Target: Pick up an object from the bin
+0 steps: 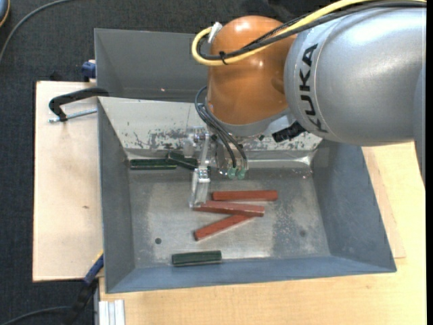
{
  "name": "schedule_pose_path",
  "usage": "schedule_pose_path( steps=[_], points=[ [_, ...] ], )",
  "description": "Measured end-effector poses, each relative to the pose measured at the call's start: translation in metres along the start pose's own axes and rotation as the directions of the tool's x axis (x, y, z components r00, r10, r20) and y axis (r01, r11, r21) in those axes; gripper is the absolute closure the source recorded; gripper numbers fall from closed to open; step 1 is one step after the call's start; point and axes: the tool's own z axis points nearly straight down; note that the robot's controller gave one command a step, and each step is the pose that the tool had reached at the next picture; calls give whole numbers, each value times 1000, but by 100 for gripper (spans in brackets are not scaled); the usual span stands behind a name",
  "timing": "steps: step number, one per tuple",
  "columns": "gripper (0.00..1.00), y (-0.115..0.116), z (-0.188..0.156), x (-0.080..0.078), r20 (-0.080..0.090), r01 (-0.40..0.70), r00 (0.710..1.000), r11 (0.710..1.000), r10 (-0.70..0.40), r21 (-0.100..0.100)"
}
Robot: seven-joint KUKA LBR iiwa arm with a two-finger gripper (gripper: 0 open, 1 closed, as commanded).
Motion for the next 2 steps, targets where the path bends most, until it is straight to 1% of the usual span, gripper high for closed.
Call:
schedule_pose_path(
  steps=[1,2],
  points=[
    [0,-46,128,57,-11,-52,999,999,52,4],
    [0,-111,165,4,6,-162,987,987,162,1]
  ],
)
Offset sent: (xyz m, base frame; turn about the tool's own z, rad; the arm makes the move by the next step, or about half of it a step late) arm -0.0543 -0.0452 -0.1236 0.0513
